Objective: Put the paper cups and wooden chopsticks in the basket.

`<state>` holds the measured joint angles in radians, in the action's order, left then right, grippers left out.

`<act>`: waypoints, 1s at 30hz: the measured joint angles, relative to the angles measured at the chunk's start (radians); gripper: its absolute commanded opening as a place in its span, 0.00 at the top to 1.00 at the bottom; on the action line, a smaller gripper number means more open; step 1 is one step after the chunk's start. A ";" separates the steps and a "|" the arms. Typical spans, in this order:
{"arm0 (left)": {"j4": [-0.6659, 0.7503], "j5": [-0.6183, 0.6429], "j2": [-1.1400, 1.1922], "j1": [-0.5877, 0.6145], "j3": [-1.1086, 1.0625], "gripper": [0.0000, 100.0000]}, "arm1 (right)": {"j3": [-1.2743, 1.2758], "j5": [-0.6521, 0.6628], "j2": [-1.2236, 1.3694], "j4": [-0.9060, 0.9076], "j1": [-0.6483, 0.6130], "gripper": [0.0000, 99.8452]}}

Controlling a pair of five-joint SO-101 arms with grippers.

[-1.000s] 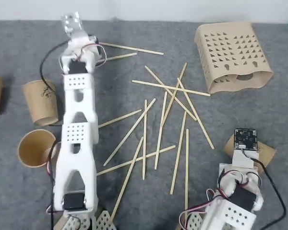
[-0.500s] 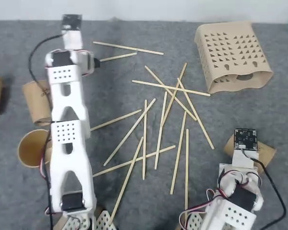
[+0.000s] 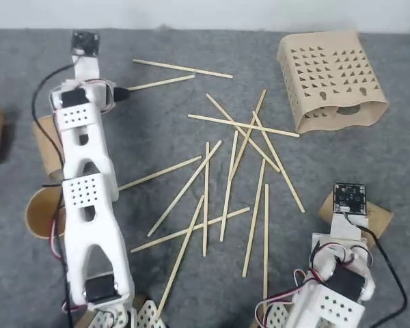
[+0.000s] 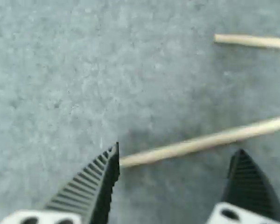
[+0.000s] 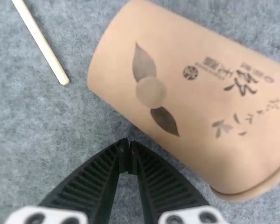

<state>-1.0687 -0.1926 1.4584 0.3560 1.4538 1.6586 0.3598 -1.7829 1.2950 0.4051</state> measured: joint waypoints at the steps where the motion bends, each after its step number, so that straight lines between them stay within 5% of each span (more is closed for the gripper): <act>1: 0.035 -0.008 0.017 0.002 -0.002 0.66 | 0.000 0.000 0.000 0.000 0.000 0.99; 9: 0.126 -0.146 0.089 -0.017 0.014 0.98 | 0.000 0.000 0.000 0.000 0.000 0.99; 17: 0.029 -0.207 0.100 -0.026 0.040 0.99 | 0.000 0.000 0.000 0.000 0.000 0.99; 30: -0.443 -0.210 -0.020 -0.031 0.183 0.99 | 0.000 0.000 0.000 0.000 0.000 0.99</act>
<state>-1.5121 -0.4028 1.4385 0.3253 1.6364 1.6586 0.3598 -1.7829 1.2950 0.4051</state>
